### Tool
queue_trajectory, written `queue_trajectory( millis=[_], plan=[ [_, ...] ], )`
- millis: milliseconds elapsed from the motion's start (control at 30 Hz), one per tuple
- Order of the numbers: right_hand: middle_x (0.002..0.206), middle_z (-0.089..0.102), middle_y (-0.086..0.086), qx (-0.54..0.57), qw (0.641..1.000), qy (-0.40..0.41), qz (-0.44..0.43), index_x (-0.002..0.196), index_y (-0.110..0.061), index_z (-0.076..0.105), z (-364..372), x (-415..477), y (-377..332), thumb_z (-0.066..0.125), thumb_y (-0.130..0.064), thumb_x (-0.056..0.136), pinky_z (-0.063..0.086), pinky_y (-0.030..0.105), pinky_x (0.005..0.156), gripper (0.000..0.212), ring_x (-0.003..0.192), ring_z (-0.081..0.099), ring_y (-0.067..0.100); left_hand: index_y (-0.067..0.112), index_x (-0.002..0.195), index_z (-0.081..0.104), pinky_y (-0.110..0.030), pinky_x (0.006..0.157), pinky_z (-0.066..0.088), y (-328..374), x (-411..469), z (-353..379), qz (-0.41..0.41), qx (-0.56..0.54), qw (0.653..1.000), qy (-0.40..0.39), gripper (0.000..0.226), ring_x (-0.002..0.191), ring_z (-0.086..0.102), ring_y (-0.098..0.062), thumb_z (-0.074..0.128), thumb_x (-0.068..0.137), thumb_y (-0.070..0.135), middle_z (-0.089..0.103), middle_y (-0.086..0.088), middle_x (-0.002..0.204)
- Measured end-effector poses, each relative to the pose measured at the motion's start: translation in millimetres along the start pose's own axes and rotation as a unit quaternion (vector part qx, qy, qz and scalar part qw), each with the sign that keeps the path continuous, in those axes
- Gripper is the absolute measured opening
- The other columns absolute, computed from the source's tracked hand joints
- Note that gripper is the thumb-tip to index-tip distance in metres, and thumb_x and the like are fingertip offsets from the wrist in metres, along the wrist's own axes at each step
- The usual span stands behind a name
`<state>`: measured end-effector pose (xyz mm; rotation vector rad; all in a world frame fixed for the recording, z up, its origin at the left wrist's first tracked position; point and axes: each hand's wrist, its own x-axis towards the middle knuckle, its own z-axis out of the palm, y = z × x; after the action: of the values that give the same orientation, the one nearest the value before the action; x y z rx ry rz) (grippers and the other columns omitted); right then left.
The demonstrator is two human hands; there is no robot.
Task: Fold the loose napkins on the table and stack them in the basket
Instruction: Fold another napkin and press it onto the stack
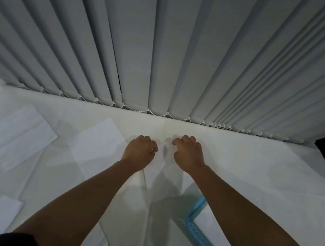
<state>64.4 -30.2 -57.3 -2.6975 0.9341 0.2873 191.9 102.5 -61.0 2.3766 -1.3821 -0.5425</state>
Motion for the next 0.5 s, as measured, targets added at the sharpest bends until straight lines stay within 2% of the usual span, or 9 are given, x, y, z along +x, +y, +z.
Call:
queue_trajectory(
  millis=[100,200,267,367,500],
  plan=[
    [0.118,0.055,0.002,0.019,1.0,0.012,-0.02,0.107,-0.018,0.062,1.9,-11.6,4.1,0.052,-0.014,0.084,0.035,0.034,0.089,0.026,0.112,0.045,0.025,0.017,0.1,0.067,-0.033,0.085,0.045,-1.7,-4.5,-1.0,0.011,-0.014,1.0,0.01,0.018,0.105,0.054,-0.024,0.055,0.087,0.014,0.062,-0.003,0.107],
    [0.099,0.062,0.005,0.051,0.998,0.02,-0.021,0.097,-0.014,0.057,-1.5,-28.2,8.2,0.051,-0.01,0.082,0.035,0.034,0.076,0.016,0.099,0.052,0.028,0.015,0.114,0.058,-0.036,0.087,0.045,-0.6,-14.1,-2.4,0.013,-0.026,1.0,0.008,0.028,0.11,0.052,-0.026,0.059,0.086,0.018,0.059,-0.003,0.118],
    [0.09,0.063,0.009,0.059,0.998,0.032,-0.021,0.096,-0.013,0.055,-7.0,-38.7,10.1,0.051,-0.009,0.082,0.036,0.036,0.071,0.015,0.089,0.055,0.031,0.017,0.119,0.055,-0.036,0.089,0.045,1.2,-19.9,-4.0,0.012,-0.018,1.0,-0.004,0.034,0.11,0.052,-0.025,0.06,0.086,0.022,0.062,-0.001,0.116],
    [0.093,0.066,0.008,0.062,0.997,0.045,-0.018,0.104,-0.015,0.056,-14.7,-51.1,12.0,0.051,-0.011,0.084,0.04,0.036,0.076,0.021,0.089,0.058,0.029,0.018,0.11,0.059,-0.038,0.082,0.047,7.7,-27.1,-7.9,0.009,-0.015,1.0,0.014,0.023,0.1,0.056,-0.025,0.056,0.088,0.016,0.069,-0.001,0.098],
    [0.094,0.069,-0.002,0.021,0.998,0.062,-0.025,0.099,-0.022,0.063,-20.6,-64.8,16.1,0.051,-0.019,0.086,0.035,0.035,0.088,0.018,0.095,0.057,0.023,0.013,0.116,0.058,-0.038,0.075,0.049,18.2,-40.2,-14.5,0.041,-0.021,0.996,0.079,0.03,0.094,0.056,-0.027,0.055,0.087,0.009,0.068,-0.004,0.094]
  ],
)
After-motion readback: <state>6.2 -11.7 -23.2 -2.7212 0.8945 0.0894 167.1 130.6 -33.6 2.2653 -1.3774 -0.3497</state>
